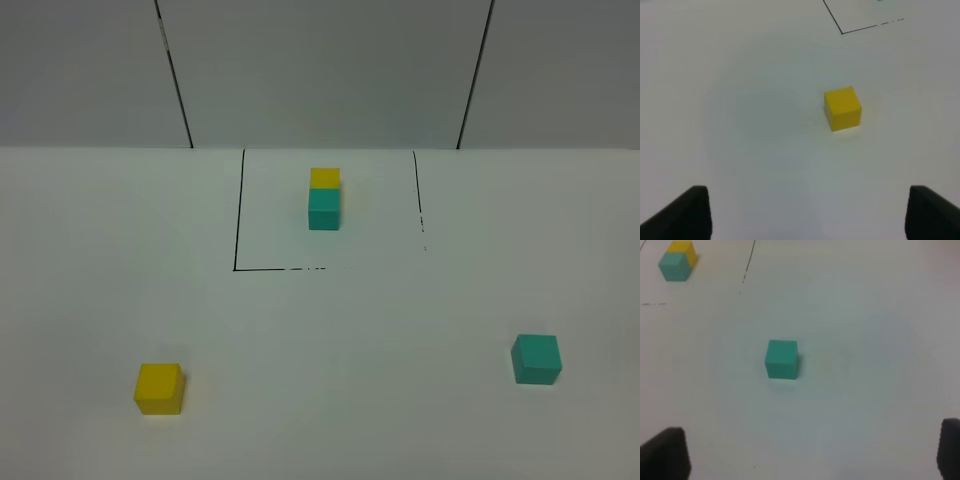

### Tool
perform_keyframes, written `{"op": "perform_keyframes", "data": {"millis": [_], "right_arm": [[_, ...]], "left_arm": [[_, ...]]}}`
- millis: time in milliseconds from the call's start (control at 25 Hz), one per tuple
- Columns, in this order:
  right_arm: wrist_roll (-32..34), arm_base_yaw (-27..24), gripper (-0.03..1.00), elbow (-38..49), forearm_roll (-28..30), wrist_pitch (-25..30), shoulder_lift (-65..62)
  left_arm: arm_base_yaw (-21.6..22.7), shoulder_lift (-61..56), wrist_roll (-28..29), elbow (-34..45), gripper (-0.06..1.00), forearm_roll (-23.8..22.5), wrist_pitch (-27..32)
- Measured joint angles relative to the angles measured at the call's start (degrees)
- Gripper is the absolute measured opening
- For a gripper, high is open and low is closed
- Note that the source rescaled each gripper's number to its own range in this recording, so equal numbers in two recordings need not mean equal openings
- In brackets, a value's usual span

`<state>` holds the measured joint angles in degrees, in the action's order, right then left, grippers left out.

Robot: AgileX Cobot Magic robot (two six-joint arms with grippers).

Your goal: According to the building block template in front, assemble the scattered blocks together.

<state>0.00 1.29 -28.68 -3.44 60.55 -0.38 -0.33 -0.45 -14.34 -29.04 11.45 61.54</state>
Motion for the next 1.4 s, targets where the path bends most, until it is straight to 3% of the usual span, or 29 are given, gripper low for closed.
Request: {"op": "perform_keyframes", "data": {"millis": [1160,1400], "right_arm": [[0.0,0.0,1.0,0.0,0.0,0.0,0.0],[0.0,0.0,1.0,0.0,0.0,-0.01,0.0]], "left_arm": [[0.0,0.0,0.0,0.0,0.75,0.0,-0.07],[0.0,6.72,3.07,-2.54,0.8,0.14,-2.57]]}}
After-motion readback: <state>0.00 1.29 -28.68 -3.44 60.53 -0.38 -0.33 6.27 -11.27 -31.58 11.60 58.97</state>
